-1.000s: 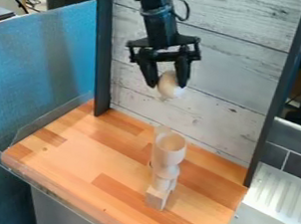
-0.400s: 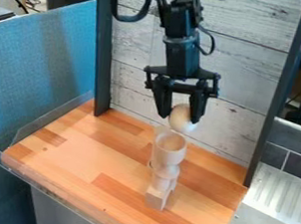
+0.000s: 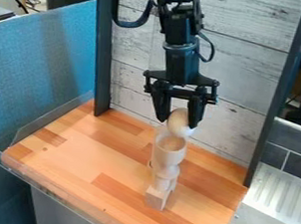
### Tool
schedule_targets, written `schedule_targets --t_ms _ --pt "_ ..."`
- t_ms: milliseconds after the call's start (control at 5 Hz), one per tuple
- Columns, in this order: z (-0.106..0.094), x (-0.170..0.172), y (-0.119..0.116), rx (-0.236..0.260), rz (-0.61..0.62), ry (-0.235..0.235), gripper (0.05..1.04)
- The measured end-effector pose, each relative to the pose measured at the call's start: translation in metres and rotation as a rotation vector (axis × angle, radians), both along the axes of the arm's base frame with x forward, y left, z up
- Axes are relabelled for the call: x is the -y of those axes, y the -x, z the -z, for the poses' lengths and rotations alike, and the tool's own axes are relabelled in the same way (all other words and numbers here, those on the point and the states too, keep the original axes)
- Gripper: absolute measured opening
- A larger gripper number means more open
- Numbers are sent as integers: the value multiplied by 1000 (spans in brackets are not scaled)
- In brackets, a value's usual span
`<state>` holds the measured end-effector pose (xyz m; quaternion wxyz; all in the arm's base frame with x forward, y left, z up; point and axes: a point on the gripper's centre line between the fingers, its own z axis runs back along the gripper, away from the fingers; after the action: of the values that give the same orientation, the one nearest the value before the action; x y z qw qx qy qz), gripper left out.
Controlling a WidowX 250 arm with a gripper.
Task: Put the ball in the cup
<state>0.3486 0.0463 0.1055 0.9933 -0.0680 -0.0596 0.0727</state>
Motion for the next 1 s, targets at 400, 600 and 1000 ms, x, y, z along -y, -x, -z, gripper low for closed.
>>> schedule_targets --t_ms 400,600,1000 --pt "1 -15 4 -9 -34 2 712" --pt "7 -16 9 -26 -33 2 712" --pt "16 -12 14 -37 -21 3 712"
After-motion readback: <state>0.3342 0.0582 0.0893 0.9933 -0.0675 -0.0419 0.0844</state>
